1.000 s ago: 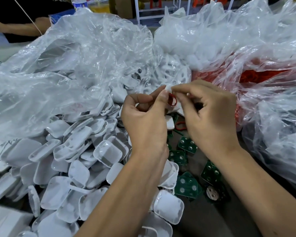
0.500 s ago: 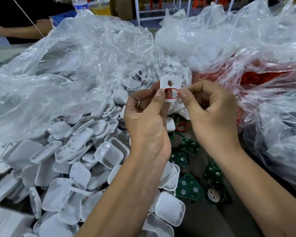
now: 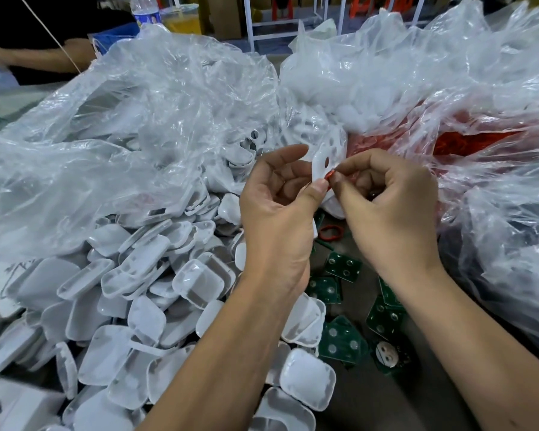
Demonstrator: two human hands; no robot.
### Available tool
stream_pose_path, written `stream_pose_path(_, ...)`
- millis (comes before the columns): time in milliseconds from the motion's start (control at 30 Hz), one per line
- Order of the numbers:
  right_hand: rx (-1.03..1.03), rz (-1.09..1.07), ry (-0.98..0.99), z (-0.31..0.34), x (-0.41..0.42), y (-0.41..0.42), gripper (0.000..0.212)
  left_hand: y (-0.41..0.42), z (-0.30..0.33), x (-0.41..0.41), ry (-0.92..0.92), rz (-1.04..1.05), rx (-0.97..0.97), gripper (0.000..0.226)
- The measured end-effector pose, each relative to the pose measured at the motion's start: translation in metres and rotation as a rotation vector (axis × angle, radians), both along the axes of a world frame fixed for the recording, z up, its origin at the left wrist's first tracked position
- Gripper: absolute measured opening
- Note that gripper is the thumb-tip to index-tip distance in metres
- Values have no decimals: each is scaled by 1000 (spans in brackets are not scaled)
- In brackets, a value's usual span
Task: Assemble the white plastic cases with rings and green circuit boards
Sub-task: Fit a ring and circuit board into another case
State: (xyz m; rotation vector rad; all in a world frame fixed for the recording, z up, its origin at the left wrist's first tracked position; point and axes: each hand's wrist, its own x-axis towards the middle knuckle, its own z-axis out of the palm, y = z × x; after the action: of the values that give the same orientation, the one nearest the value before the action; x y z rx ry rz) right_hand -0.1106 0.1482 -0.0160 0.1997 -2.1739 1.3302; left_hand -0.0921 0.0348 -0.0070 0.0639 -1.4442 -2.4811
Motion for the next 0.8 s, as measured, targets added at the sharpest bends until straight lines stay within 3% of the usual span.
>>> stream_pose_path(533, 361, -105, 191, 10, 8, -4, 10, 4, -3, 2, 41, 166, -189, 33)
stream_pose_path(800, 318, -64, 176, 8, 6, -5, 14, -7, -1, -2, -155, 77, -22, 12)
